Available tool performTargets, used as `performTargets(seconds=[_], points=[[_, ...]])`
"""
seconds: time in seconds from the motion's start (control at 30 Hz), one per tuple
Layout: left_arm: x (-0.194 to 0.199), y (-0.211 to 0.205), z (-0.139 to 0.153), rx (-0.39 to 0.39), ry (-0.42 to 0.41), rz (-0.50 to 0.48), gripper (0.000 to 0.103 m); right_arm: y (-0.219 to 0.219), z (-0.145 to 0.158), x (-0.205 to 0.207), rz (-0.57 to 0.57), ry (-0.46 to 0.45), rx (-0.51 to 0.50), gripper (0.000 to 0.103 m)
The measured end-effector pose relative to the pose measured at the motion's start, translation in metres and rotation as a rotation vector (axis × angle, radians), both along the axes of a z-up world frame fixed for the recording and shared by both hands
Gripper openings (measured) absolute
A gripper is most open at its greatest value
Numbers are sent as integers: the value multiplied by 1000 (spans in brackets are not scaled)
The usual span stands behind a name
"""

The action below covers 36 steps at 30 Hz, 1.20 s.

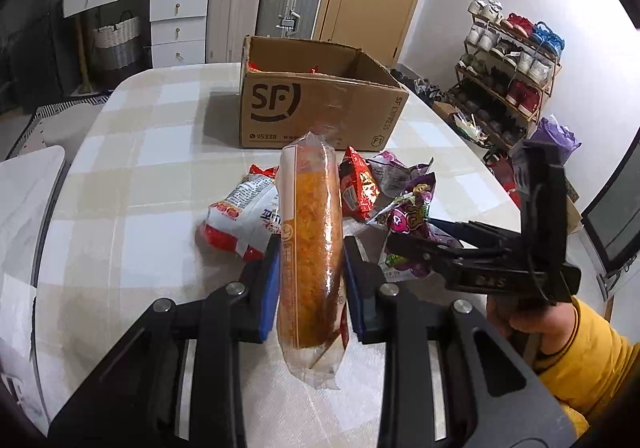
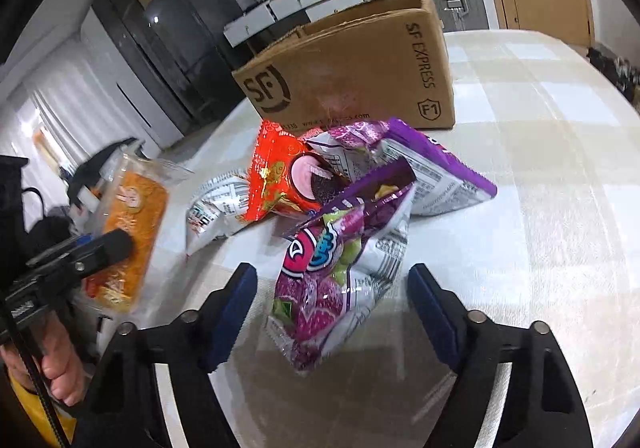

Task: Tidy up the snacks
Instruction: 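Grasp the orange bread roll with the left tool while the right tool reaches the purple bag, then lift the purple snack bag with the right tool while the left tool holds the bread roll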

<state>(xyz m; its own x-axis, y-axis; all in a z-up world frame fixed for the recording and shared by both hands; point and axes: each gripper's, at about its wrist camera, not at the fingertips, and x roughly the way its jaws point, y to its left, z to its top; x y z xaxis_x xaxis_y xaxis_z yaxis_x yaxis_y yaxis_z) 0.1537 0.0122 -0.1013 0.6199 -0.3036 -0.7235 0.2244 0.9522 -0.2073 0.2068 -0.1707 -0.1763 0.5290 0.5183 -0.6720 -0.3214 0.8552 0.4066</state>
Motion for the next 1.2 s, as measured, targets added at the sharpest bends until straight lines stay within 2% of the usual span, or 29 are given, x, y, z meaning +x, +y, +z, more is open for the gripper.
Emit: performTargets(seconds=[0.03, 0.1, 0.17, 0.27, 0.4, 0.5, 0.53, 0.77, 0.9, 1.03, 1.2], points=[[-1, 2, 0, -3, 1, 2, 25, 4, 2, 3, 17, 10, -11, 67], [-2, 4, 0, -10, 3, 9, 25, 7, 1, 7, 35, 34, 1, 61], [-4, 7, 0, -20, 4, 13, 25, 8, 0, 8, 32, 34, -5, 49], [-8, 11, 2, -30, 2, 14, 25, 7, -1, 7, 32, 45, 17, 44], [-15, 13, 3, -41, 3, 17, 25, 4, 1, 1, 16, 17, 24, 41], [-21, 14, 5, -45, 1, 18, 25, -1, 8, -9, 8, -18, 42, 34], [-23, 14, 6, -47, -2, 18, 25, -3, 8, -10, 8, -20, 50, 29], [-37, 11, 16, -52, -19, 6, 25, -5, 7, -22, 17, -7, 64, 27], [-46, 10, 25, -51, -35, 2, 26, -11, 17, -32, 8, -33, 90, 26], [-55, 9, 36, -47, -53, 11, 26, -24, 37, -46, -7, -79, 128, 26], [-64, 9, 52, -38, -70, 42, 26, -32, 77, -71, -8, -179, 142, 26]])
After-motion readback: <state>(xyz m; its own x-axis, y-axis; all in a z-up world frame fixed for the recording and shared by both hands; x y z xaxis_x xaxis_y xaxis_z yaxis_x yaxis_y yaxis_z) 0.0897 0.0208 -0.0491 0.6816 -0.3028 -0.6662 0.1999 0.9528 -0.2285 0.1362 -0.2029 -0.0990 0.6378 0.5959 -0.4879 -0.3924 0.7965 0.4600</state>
